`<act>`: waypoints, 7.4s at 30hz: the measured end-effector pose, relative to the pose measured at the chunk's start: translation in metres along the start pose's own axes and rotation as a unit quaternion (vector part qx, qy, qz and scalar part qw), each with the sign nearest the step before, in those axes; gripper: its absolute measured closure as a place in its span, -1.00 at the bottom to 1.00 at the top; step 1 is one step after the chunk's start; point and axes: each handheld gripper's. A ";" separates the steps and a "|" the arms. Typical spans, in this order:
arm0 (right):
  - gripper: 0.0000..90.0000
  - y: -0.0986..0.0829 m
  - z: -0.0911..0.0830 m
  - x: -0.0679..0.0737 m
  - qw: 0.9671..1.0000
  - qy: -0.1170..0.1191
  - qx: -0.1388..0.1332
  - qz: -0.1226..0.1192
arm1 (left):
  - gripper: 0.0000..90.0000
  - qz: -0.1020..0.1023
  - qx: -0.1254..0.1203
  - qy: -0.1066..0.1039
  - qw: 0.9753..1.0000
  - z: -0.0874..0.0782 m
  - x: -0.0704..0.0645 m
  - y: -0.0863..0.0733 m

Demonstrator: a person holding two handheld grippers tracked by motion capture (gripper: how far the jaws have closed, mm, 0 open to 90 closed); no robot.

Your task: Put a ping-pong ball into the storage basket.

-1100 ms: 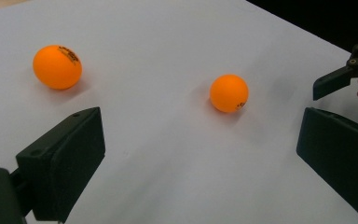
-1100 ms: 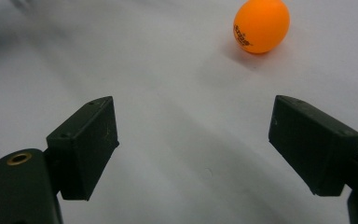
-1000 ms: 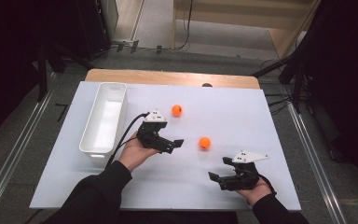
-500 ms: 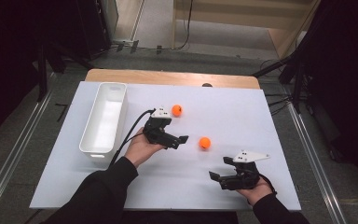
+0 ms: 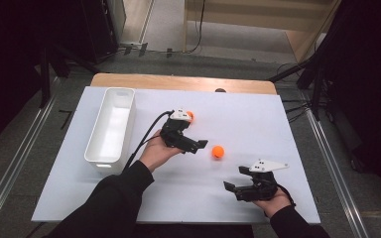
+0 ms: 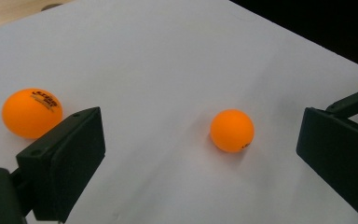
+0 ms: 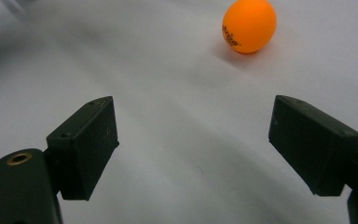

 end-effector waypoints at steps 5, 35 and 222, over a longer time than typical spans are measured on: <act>-0.69 0.000 0.000 0.000 1.000 0.000 0.001 -0.002 | -0.97 -0.001 0.006 -0.005 1.000 0.010 -0.002 0.005; -0.69 -0.001 0.001 -0.001 1.000 0.002 0.006 -0.002 | -0.85 0.004 0.010 0.010 1.000 0.041 -0.012 0.032; -0.69 0.003 0.004 0.001 1.000 -0.009 0.001 0.004 | 0.13 0.015 0.089 -0.030 0.995 0.010 -0.021 0.001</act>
Point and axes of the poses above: each handheld gripper's, and its own axes: z roughly forward along the jaws, y roughly out of its top, x roughly to its left, and after that the axes turned 8 degrees about x, right-handed
